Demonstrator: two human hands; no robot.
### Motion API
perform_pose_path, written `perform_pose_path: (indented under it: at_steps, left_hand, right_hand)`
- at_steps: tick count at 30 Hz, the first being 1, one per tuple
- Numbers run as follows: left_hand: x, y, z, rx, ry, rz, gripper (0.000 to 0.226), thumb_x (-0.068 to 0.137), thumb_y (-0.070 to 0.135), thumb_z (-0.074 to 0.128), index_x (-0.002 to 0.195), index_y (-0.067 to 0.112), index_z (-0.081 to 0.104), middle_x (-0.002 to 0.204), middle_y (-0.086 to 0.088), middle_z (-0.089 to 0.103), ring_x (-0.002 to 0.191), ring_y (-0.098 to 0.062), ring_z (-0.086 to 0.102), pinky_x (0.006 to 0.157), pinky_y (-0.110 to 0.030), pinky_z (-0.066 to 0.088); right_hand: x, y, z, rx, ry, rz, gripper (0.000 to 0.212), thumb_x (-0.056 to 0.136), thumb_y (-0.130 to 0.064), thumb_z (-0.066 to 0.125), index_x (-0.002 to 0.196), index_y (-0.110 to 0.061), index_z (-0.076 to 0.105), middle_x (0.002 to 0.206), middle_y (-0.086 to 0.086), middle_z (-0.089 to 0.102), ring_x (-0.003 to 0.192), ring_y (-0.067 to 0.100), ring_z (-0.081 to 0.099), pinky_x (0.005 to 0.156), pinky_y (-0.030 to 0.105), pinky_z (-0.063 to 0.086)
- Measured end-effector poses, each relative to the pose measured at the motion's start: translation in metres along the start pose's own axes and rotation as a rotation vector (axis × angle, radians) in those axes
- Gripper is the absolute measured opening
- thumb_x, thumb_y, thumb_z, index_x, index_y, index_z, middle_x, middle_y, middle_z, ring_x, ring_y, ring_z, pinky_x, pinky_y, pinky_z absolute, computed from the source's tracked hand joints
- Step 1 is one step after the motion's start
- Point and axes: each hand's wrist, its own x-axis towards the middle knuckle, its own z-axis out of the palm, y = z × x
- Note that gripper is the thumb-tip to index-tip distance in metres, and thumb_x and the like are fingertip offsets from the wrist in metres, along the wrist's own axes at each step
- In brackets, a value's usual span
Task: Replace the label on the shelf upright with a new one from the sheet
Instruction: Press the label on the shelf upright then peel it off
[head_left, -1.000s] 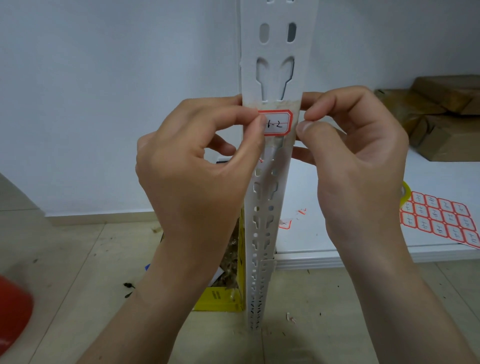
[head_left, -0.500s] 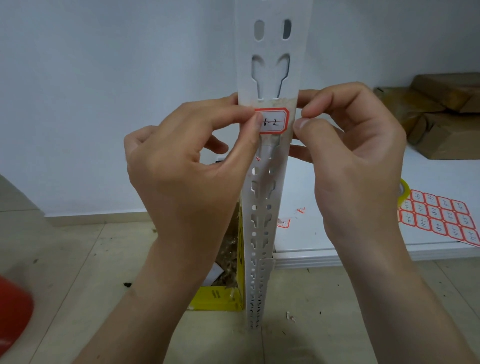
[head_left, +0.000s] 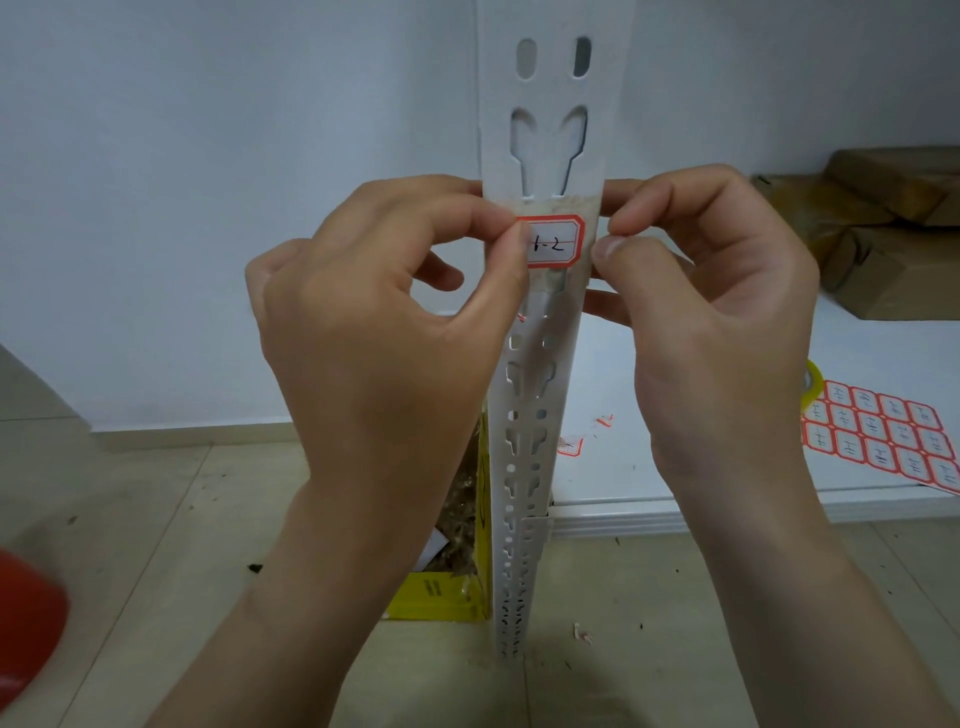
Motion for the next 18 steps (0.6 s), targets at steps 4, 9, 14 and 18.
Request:
perform_pose_path:
  at_steps: [4, 9, 14, 18]
  left_hand:
    - [-0.0047, -0.0002, 0.0022, 0.000, 0.070, 0.034, 0.016, 0.102, 0.034, 0.073, 0.099, 0.019, 0.079, 0.109, 0.012, 0.074, 0.078, -0.007, 0.070, 0.074, -0.059, 0.059]
    - [-0.0078, -0.0041, 0.0055, -0.010, 0.114, 0.054, 0.015, 0.102, 0.031, 0.074, 0.099, 0.018, 0.080, 0.110, 0.010, 0.076, 0.079, -0.009, 0.074, 0.071, -0.060, 0.059]
    - [-0.0080, -0.0045, 0.0050, -0.016, 0.108, 0.057, 0.016, 0.103, 0.032, 0.074, 0.100, 0.017, 0.081, 0.110, 0.003, 0.080, 0.083, -0.012, 0.076, 0.071, -0.060, 0.059]
    - [-0.0069, -0.0029, 0.0030, 0.004, 0.098, 0.036, 0.013, 0.102, 0.034, 0.074, 0.102, 0.023, 0.081, 0.110, 0.006, 0.079, 0.075, -0.011, 0.073, 0.072, -0.061, 0.058]
  right_hand:
    - [-0.0004, 0.0003, -0.0003, -0.003, -0.006, -0.005, 0.017, 0.091, 0.003, 0.060, 0.086, -0.012, 0.060, 0.097, -0.003, 0.074, 0.082, 0.011, 0.077, 0.069, 0.034, 0.066]
    - [0.0002, -0.0003, -0.0002, 0.008, -0.007, -0.004, 0.017, 0.090, 0.003, 0.060, 0.085, -0.013, 0.059, 0.095, -0.005, 0.074, 0.081, 0.011, 0.077, 0.069, 0.035, 0.066]
    - [0.0000, -0.0013, -0.0002, 0.010, -0.001, 0.001, 0.017, 0.090, 0.004, 0.060, 0.085, -0.012, 0.059, 0.095, -0.004, 0.074, 0.081, 0.012, 0.077, 0.069, 0.039, 0.067]
    - [-0.0003, -0.0011, 0.0004, 0.002, 0.008, 0.004, 0.016, 0.091, 0.006, 0.061, 0.087, -0.010, 0.059, 0.095, -0.005, 0.074, 0.080, 0.011, 0.077, 0.069, 0.037, 0.066]
